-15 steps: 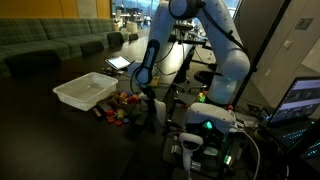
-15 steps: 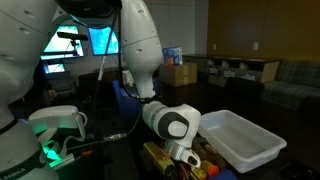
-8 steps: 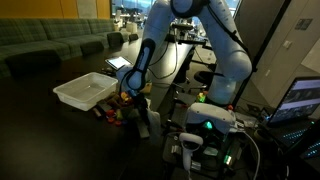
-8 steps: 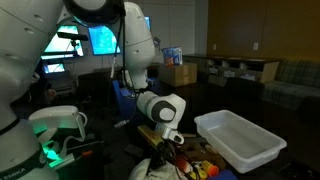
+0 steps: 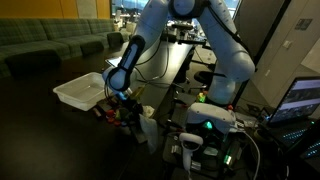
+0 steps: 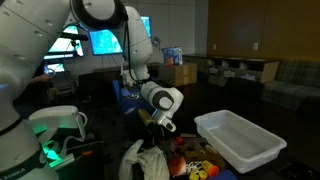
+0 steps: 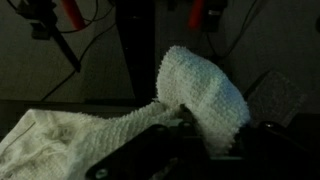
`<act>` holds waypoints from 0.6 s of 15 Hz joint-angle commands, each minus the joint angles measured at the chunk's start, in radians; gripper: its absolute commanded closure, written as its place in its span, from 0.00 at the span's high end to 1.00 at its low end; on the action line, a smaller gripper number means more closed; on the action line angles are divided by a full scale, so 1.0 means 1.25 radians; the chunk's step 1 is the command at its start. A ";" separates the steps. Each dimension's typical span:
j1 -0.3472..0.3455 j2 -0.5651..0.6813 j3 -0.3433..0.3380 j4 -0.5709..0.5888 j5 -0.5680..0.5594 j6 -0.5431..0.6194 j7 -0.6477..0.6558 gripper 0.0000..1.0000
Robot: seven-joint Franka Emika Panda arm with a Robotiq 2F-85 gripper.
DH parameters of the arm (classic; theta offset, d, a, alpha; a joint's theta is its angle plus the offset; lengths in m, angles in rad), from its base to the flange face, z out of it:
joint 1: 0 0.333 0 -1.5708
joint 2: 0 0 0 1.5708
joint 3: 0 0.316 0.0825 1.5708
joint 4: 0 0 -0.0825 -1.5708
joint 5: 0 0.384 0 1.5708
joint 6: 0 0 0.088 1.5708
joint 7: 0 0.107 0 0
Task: Use the towel to sweep the things on the table to the left and then put the towel in the white bin
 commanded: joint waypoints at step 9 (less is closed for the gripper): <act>0.019 0.139 -0.004 0.402 0.155 -0.145 0.164 0.14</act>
